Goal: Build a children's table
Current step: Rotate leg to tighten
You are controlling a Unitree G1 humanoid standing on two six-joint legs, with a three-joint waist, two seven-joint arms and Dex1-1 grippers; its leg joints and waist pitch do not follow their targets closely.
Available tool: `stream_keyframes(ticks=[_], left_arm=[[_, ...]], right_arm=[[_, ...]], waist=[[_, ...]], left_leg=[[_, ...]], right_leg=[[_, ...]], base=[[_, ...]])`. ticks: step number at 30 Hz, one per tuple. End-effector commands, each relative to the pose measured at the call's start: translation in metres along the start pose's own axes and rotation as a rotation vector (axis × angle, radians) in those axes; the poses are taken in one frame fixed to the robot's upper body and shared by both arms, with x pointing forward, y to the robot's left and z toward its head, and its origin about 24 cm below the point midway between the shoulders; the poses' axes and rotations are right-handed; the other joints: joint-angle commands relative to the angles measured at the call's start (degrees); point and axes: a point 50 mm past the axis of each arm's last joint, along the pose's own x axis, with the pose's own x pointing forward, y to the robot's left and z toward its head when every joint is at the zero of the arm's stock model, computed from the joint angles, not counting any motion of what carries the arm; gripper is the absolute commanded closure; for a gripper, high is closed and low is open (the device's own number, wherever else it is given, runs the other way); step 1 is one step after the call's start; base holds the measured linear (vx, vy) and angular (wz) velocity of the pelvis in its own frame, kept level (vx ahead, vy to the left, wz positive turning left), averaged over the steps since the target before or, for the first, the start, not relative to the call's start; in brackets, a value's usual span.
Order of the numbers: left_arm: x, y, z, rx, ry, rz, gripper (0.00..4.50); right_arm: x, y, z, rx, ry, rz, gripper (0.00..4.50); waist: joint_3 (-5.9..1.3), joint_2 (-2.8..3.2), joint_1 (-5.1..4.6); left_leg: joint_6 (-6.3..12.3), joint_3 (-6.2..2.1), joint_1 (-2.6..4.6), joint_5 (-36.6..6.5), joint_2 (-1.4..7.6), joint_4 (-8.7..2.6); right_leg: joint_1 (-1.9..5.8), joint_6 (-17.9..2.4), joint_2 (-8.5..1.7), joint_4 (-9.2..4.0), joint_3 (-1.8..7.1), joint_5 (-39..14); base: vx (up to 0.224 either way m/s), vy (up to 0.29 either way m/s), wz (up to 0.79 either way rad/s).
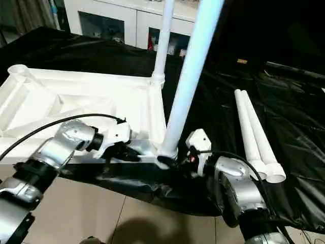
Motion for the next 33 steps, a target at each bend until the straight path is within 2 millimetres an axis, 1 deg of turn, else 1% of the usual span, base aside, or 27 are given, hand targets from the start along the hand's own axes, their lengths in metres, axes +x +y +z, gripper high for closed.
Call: stream_keyframes(ticks=[1,3,5,6,7,8,9,10,14,16,19,21,22,23,24,25,26,27,28,29,30,32,33], left_arm=[[0.008,-0.006,0.001,0.025,0.022,-0.066,4.5],[0.008,-0.006,0.001,0.027,0.021,-0.062,4.5],[0.009,-0.006,0.002,0.028,0.019,-0.062,4.5],[0.009,-0.006,0.003,0.027,0.017,-0.063,4.5],[0.009,-0.006,0.003,0.027,0.016,-0.064,4.5],[0.009,-0.006,0.004,0.027,0.015,-0.065,4.5],[0.009,-0.006,0.003,0.026,0.016,-0.064,4.5],[0.009,-0.006,0.003,0.026,0.016,-0.064,4.5],[0.008,-0.006,0.003,0.023,0.02,-0.065,4.5],[0.008,-0.006,0.002,0.018,0.021,-0.066,4.5],[0.009,-0.006,-0.001,-0.001,0.024,-0.048,4.5],[0.01,-0.004,-0.001,-0.014,0.027,-0.021,4.5],[0.014,0.002,-0.001,-0.036,0.026,0.049,4.5],[0.015,0.003,-0.001,-0.042,0.025,0.068,4.5],[0.019,0.008,0.001,-0.064,0.012,0.127,4.5],[0.029,0.017,0.008,-0.115,-0.014,0.223,4.5],[0.033,0.019,0.01,-0.133,-0.02,0.253,4.5],[0.035,0.02,0.012,-0.141,-0.024,0.268,4.5],[0.042,0.025,0.018,-0.174,-0.04,0.324,4.5],[0.043,0.025,0.018,-0.179,-0.043,0.33,4.5],[0.049,0.029,0.025,-0.213,-0.064,0.373,4.5],[0.053,0.031,0.028,-0.23,-0.07,0.405,4.5],[0.061,0.033,0.036,-0.242,-0.074,0.432,4.5]], right_arm=[[0.0,-0.001,0.0,-0.014,0.022,0.005,0.78],[0.0,0.0,-0.001,-0.011,0.026,0.01,1.07],[0.0,0.0,-0.001,-0.01,0.027,0.003,1.13],[0.001,0.0,-0.001,-0.001,0.022,-0.001,1.26],[0.002,0.0,-0.001,0.004,0.018,-0.004,1.38],[0.003,0.0,-0.001,0.006,0.016,-0.005,1.38],[0.004,0.0,-0.001,0.01,0.015,-0.004,1.56],[0.004,0.0,-0.001,0.01,0.015,-0.004,1.61],[0.005,0.0,-0.002,0.022,0.008,-0.009,1.74],[0.005,-0.001,-0.003,0.028,0.005,-0.018,1.74],[0.006,-0.004,-0.005,0.077,-0.025,-0.074,1.76],[0.007,-0.006,-0.006,0.095,-0.036,-0.12,1.76],[0.01,-0.013,-0.009,0.125,-0.048,-0.227,1.76],[0.01,-0.014,-0.01,0.134,-0.05,-0.254,1.76],[0.014,-0.018,-0.013,0.163,-0.053,-0.347,1.76],[0.022,-0.026,-0.018,0.225,-0.049,-0.515,1.76],[0.025,-0.028,-0.02,0.248,-0.045,-0.569,1.76],[0.026,-0.029,-0.02,0.258,-0.043,-0.595,1.76],[0.032,-0.034,-0.021,0.299,-0.032,-0.685,1.76],[0.032,-0.034,-0.021,0.303,-0.031,-0.696,1.76],[0.037,-0.039,-0.019,0.337,-0.027,-0.775,1.76],[0.04,-0.042,-0.017,0.359,-0.025,-0.815,1.76],[0.049,-0.045,-0.011,0.363,-0.01,-0.871,1.76]], waist=[[-3.7,0.86,-0.04],[-3.69,0.84,-0.03],[-3.7,0.8,-0.03],[-3.75,0.62,-0.02],[-3.73,0.72,-0.01],[-3.75,0.77,0.03],[-3.77,0.73,0.03],[-3.81,0.75,0.02],[-3.77,0.73,-0.01],[-3.77,0.62,-0.03],[-3.76,0.74,-0.09],[-3.68,0.74,-0.14],[-3.65,0.72,-0.19],[-3.6,0.74,-0.23],[-3.58,0.84,-0.47],[-3.62,0.76,-0.54],[-3.5,1.04,-0.74],[-3.58,0.87,-0.97],[-3.59,0.99,-1.19],[-3.49,0.96,-1.39],[-3.61,1.18,-1.51],[-3.68,1.06,-1.62],[-3.78,1.0,-1.51]], left_leg=[[1.54,0.46,0.82,-17.0,0.46,-3.44],[1.26,0.45,0.9,-17.4,0.45,-3.45],[1.12,0.42,0.78,-17.3,0.41,-3.46],[1.16,0.41,0.71,-16.9,0.4,-3.43],[1.19,0.39,0.71,-16.7,0.4,-3.45],[1.19,0.41,0.77,-16.7,0.43,-3.42],[1.17,0.39,0.68,-16.4,0.39,-3.42],[1.16,0.38,0.66,-16.2,0.39,-3.41],[1.22,0.41,0.7,-16.3,0.36,-3.39],[1.2,0.4,0.7,-16.3,0.38,-3.39],[1.12,0.39,0.67,-16.4,0.35,-3.39],[0.83,0.36,0.73,-17.2,0.37,-3.48],[0.61,0.38,0.83,-17.8,0.43,-3.49],[0.33,0.3,0.82,-18.1,0.41,-3.57],[-0.53,0.23,0.85,-19.2,0.34,-3.57],[-1.06,0.19,1.11,-20.1,0.25,-3.46],[-1.45,0.16,0.97,-20.5,0.15,-3.51],[-2.05,-0.02,1.05,-21.4,0.13,-3.56],[-2.0,-0.08,0.93,-21.7,0.07,-3.55],[-1.98,-0.09,0.87,-22.1,0.02,-3.56],[-1.58,-0.07,1.2,-23.0,-0.07,-3.4],[-1.21,-0.02,1.11,-22.9,-0.19,-3.32],[-0.93,0.01,0.99,-22.1,-0.27,-3.26]], right_leg=[[2.61,-11.3,-3.15,-4.31,2.3,-11.5],[2.55,-11.0,-3.15,-4.39,2.32,-12.4],[2.62,-10.7,-3.17,-4.4,2.32,-12.8],[2.7,-10.5,-3.19,-4.36,2.32,-12.6],[2.67,-10.5,-3.19,-4.33,2.31,-12.5],[2.61,-10.6,-3.2,-4.33,2.32,-12.4],[2.71,-10.7,-3.18,-4.25,2.3,-11.9],[2.73,-10.7,-3.18,-4.19,2.29,-11.6],[2.71,-10.6,-3.18,-4.27,2.29,-12.0],[2.71,-10.5,-3.19,-4.28,2.28,-12.4],[2.67,-10.6,-3.21,-4.28,2.3,-12.5],[2.57,-10.4,-3.22,-4.41,2.26,-13.7],[2.41,-10.2,-3.3,-4.47,2.27,-14.9],[2.39,-10.1,-3.37,-4.58,2.25,-15.7],[2.19,-9.6,-3.36,-4.66,2.16,-18.0],[2.03,-9.1,-3.46,-4.93,2.12,-20.1],[1.94,-9.0,-3.42,-4.9,2.13,-21.1],[1.94,-8.4,-3.54,-5.19,2.0,-23.2],[2.02,-7.9,-3.47,-5.35,1.97,-23.6],[1.97,-7.8,-3.4,-5.43,1.91,-23.8],[1.75,-7.6,-3.27,-5.63,1.9,-23.3],[1.77,-7.6,-3.22,-5.62,1.9,-23.0],[1.9,-7.4,-3.22,-5.61,1.87,-22.9]], base=[[0.0,0.0,0.0],[0.0,0.0,0.0],[0.0,0.0,0.0],[0.0,0.0,0.0],[0.0,0.0,0.0],[0.0,0.0,0.0],[0.0,0.0,0.0],[0.0,0.0,0.0],[0.0,0.0,0.0],[0.0,0.0,0.0],[0.0,0.0,0.0],[0.0,0.0,0.0],[0.0,0.0,0.0],[0.0,0.0,0.0],[0.0,0.0,0.0],[0.0,0.0,0.0],[0.0,0.0,0.0],[0.0,0.0,0.0],[0.0,0.0,0.0],[0.0,0.0,0.0],[0.0,0.0,0.0],[0.0,0.0,0.0],[0.0,0.0,0.0]])
